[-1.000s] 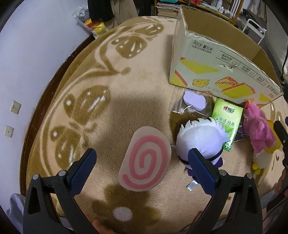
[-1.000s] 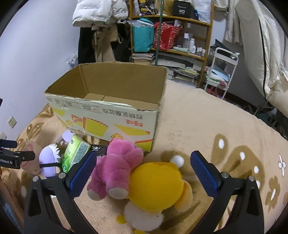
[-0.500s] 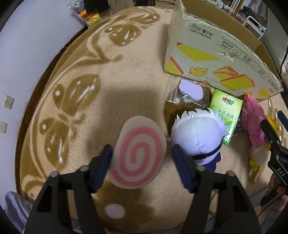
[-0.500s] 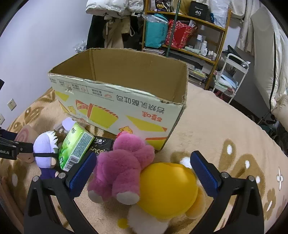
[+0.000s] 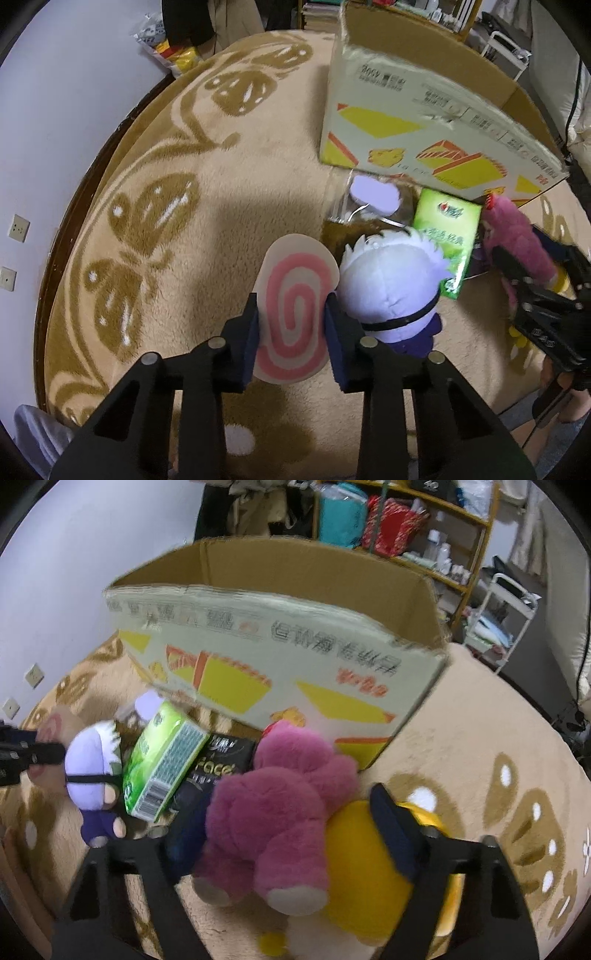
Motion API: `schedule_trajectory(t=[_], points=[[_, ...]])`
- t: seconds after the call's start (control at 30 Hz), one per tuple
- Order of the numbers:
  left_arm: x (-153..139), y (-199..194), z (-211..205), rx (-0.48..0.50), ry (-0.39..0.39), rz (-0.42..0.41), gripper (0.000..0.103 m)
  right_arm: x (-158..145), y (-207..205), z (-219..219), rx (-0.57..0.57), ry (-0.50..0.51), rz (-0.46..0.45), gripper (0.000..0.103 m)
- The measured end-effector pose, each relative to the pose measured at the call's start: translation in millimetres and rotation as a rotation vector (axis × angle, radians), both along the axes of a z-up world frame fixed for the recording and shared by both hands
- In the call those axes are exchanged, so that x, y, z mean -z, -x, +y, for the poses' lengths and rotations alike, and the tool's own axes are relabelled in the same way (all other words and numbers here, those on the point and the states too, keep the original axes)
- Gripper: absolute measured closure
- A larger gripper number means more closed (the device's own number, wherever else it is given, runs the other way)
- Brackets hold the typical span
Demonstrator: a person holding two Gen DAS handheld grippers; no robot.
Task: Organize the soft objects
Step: 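Grasp the pink swirl cushion with the left gripper while the right gripper grasps the pink teddy bear, then lift the swirl cushion with the left gripper while the right gripper carries the pink bear over the box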
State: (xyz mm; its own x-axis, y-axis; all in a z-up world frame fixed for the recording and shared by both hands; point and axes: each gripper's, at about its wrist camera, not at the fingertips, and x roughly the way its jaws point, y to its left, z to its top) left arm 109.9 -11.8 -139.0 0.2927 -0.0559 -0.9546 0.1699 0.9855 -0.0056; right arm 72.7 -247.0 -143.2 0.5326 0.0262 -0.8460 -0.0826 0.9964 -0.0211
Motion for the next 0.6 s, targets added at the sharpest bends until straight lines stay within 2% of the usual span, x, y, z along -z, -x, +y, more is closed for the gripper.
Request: schedule_trajectory(t=[0.1,0.23,0.6], points=[[-8.2,3.3,-3.7,0.019,0.001,-0.047,0.075,2.8,0.1,7.3,-0.015,0.029,0.007,0.036],[-19.9,10.1,-5.7,0.035,0.025,-0.105,0.076,-3.2,3.6,-1.9,0.02,-0.023,0.005,0.046],[-62.8,35.2,-5.8,0.074,0.11,-0.317,0.076,-42.0,32.0,-3.4,0.045,-0.094,-0.106,0.048]])
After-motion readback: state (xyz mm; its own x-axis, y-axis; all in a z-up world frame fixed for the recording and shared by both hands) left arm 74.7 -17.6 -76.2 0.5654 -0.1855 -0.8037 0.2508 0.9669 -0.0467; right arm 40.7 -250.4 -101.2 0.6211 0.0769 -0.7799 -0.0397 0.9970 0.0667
